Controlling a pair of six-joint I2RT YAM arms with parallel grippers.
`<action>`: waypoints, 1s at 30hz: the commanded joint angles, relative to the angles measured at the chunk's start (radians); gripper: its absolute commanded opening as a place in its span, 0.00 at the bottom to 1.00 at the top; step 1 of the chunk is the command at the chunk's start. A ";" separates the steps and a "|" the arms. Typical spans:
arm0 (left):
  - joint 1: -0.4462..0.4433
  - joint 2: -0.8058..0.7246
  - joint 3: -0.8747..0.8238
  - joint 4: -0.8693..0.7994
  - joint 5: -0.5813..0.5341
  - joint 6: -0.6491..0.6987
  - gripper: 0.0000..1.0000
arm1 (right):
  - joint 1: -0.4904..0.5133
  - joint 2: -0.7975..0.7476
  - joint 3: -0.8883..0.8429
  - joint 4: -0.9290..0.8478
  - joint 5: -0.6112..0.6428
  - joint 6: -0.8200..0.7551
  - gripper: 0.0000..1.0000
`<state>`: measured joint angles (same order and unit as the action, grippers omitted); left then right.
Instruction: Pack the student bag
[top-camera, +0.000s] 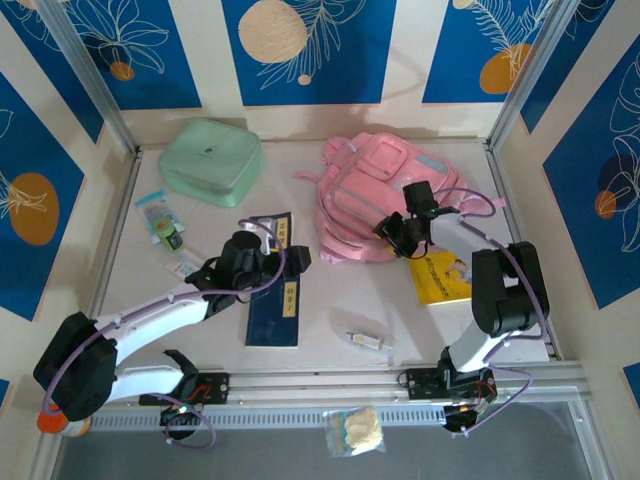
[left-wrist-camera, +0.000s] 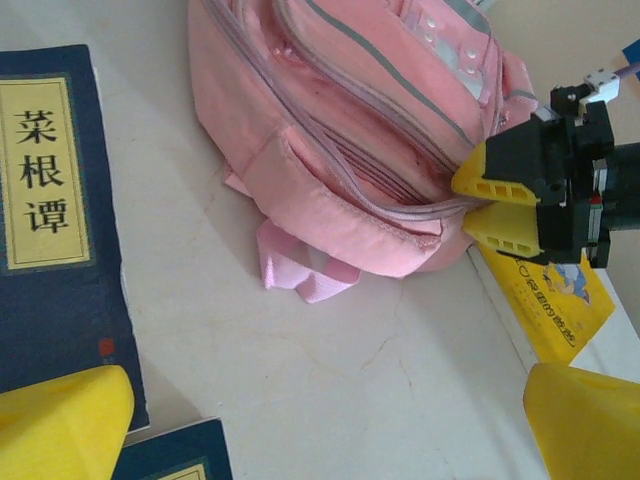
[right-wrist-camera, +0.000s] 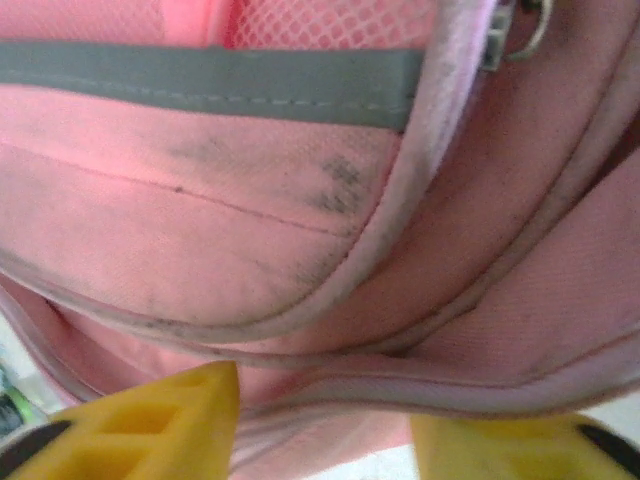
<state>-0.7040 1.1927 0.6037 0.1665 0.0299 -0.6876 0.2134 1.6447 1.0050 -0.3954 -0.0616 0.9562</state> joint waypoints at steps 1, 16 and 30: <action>-0.009 -0.027 0.029 -0.050 -0.052 -0.008 0.99 | 0.049 0.036 0.064 0.007 -0.049 -0.050 0.25; -0.008 -0.156 0.052 -0.291 -0.150 -0.010 0.99 | 0.363 0.087 0.167 0.025 0.077 0.063 0.13; -0.023 -0.057 0.131 -0.227 -0.024 -0.021 0.99 | 0.110 -0.254 -0.018 -0.114 -0.015 -0.102 0.75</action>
<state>-0.7094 1.1061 0.6872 -0.0948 -0.0402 -0.7025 0.4084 1.4120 1.0298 -0.4210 -0.0406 0.9295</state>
